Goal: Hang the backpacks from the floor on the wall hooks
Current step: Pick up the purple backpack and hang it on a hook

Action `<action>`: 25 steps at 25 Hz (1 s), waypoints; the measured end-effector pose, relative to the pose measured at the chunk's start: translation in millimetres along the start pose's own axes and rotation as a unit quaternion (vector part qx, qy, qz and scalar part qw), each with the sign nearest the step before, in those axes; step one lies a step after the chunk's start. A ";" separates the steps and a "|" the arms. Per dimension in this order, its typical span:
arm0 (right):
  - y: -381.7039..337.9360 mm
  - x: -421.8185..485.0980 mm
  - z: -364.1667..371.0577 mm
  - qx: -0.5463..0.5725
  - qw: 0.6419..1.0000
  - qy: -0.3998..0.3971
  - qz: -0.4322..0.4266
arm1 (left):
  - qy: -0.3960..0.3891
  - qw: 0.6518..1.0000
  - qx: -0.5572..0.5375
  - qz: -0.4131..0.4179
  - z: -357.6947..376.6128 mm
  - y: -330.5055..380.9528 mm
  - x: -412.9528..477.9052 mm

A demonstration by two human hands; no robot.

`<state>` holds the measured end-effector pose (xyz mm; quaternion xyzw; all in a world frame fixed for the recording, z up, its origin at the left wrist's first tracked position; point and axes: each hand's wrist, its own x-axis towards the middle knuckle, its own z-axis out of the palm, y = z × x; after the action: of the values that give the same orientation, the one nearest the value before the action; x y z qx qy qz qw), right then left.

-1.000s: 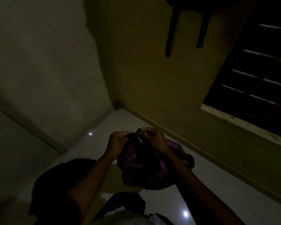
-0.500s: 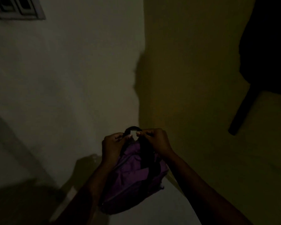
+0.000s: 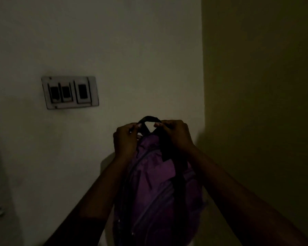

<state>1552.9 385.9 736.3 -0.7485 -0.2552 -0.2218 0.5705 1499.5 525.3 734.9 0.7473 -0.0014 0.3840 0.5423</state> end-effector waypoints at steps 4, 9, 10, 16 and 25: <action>-25.9 119.2 -15.0 -0.046 0.991 0.001 -0.124 | 0.092 0.987 0.069 0.110 25.5 47.8 102.4; -48.9 223.3 -24.6 -0.030 0.974 0.071 -0.213 | 0.177 0.951 0.155 0.198 48.2 96.9 194.3; -53.0 241.3 -25.3 -0.025 0.969 0.082 -0.231 | 0.197 0.942 0.169 0.213 51.8 104.8 209.7; -86.3 340.9 -26.3 -0.086 0.942 0.152 -0.287 | 0.258 0.906 0.194 0.273 62.4 144.3 293.4; -159.1 443.3 -54.3 -0.049 0.896 0.271 -0.348 | 0.281 0.871 0.176 0.363 66.1 223.8 399.4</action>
<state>1791.6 425.4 1144.0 -0.5494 -0.3236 -0.6132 0.4663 1725.2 544.9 1138.2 0.6375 -0.0522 0.7418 0.2017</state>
